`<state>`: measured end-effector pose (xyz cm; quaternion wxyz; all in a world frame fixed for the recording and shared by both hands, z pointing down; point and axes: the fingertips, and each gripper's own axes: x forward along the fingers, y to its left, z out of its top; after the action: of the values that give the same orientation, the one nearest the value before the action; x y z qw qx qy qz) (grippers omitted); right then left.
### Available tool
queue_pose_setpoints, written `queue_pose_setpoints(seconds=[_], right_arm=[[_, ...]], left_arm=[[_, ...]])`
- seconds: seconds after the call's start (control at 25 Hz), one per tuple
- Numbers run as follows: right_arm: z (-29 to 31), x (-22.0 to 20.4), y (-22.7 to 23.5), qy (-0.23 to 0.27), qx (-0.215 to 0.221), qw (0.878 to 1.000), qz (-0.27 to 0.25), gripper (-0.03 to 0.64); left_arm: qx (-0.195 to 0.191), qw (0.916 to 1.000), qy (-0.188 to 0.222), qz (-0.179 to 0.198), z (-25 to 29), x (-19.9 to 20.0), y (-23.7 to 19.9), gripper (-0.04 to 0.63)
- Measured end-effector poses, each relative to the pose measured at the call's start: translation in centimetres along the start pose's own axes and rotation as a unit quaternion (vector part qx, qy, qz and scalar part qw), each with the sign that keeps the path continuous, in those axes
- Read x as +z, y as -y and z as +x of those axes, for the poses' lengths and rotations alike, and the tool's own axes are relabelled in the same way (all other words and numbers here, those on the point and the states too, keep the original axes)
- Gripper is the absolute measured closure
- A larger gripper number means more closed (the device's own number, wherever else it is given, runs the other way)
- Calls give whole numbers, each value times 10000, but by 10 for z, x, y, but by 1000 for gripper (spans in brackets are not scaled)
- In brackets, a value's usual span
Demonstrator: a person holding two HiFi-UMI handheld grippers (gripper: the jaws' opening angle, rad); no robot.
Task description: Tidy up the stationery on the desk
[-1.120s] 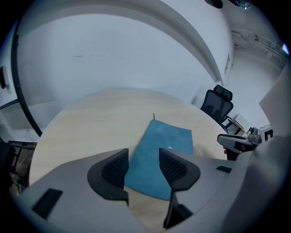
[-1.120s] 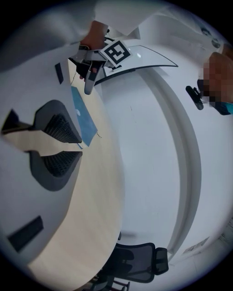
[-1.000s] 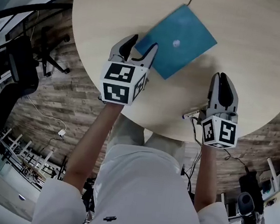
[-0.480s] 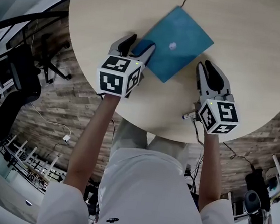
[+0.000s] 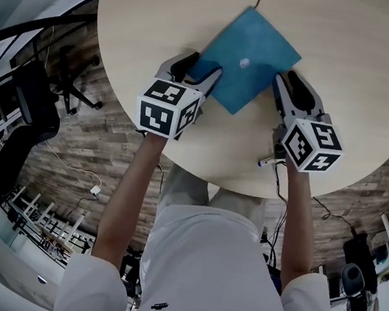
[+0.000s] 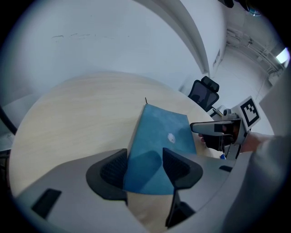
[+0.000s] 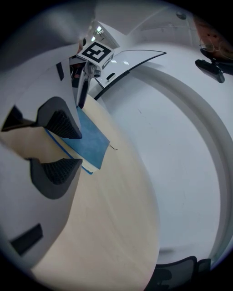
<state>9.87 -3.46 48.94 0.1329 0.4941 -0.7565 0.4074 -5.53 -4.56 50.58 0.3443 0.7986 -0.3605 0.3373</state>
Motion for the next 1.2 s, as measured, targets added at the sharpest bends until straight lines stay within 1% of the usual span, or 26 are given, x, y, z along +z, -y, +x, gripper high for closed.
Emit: queue_pose_setpoints(seconds=[0.28,0.32,0.48,0.56,0.68,0.84,1.08,1.2], right_arm=[[14,-4,-1,-394,-298,9986,186,482],[16,-5,-1,-449,-358,9982,153,482],[18,-7,2,-671,-550,9960,-205,486],[16,-3,4,-664,-554,9960,-204,513],[14,7,6,-639,-577,9959,-291,533],[19,13,3,-705,-453,9947,-599,541],[28,18,-8,-803,-155,9925,-910,549],[31,18,-15,-844,-47,9916,-984,552]], left_arm=[[60,9999,-34,-120,-4,-13,0,374],[87,9999,-33,-140,-4,-14,1,390],[128,9994,-19,-308,-4,-17,4,407],[118,9991,-19,-410,-6,-20,8,428],[119,9990,-50,-438,-9,-26,18,450],[119,9980,-112,-610,-14,-41,30,470],[168,9958,-182,-883,-19,-60,46,483],[209,9941,-179,-1047,-22,-68,50,488]])
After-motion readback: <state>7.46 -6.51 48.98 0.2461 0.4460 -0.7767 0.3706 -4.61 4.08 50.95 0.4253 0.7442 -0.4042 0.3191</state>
